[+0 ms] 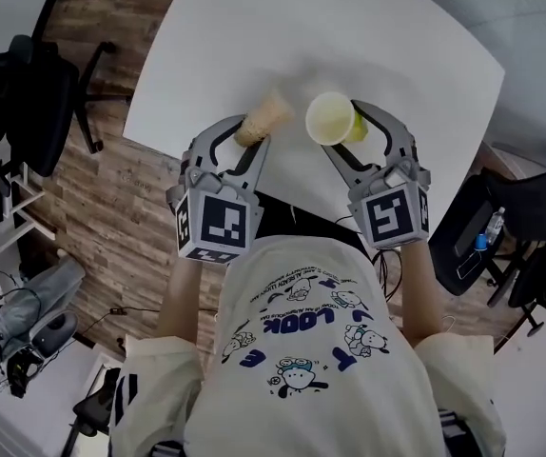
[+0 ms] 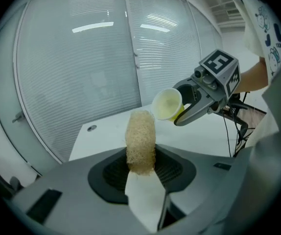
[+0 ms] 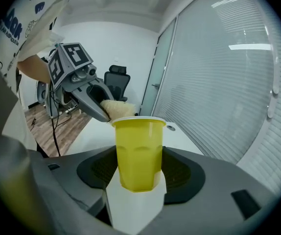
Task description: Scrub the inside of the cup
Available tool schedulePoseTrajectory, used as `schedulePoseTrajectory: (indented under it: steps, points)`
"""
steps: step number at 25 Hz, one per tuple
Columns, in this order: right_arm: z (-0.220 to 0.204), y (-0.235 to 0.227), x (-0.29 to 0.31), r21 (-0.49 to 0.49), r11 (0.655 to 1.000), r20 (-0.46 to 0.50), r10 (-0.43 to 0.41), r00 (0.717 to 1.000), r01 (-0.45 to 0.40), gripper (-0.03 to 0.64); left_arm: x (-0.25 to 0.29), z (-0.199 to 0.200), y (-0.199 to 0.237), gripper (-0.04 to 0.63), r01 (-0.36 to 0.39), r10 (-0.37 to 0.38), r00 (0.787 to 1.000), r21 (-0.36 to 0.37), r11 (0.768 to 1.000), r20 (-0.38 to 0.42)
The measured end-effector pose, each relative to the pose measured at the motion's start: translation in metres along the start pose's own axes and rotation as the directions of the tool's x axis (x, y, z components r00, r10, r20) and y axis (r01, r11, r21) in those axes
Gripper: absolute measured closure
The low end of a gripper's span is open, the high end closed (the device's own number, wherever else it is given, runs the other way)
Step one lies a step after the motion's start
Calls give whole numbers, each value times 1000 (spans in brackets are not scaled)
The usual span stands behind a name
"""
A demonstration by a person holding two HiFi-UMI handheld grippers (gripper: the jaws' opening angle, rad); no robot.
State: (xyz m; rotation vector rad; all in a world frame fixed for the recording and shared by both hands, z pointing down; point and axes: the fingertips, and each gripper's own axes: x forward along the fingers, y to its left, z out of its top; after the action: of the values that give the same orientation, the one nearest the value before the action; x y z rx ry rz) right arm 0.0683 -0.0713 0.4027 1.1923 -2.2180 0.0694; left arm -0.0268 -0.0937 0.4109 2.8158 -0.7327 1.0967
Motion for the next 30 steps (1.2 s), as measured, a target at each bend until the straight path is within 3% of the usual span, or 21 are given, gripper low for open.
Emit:
schedulePoseTrajectory:
  steps: [6,10,14,17,22,30]
  points:
    - [17,3,-1,-149,989,-35,4,999,-9,350,-17,27,4,437,-26,22,999,115,993,39]
    - [24,3,-2,-207,978,-47,4,999,-14,351,-21,39,1,437,-40,33,999,231,972,34]
    - [29,2,-3,-239,971,-48,-4,999,-7,351,-20,47,-8,437,-4,-1,1000,304,953,18]
    - [30,5,0,-259,966,-53,-6,999,-8,351,-17,46,-11,437,17,-11,1000,387,922,-18]
    - [31,13,4,-320,947,-89,-20,996,-9,351,-11,40,-16,437,61,-18,996,529,846,-85]
    - [32,18,0,-346,938,-85,-23,996,-8,353,-7,50,-33,439,124,-94,992,596,794,-81]
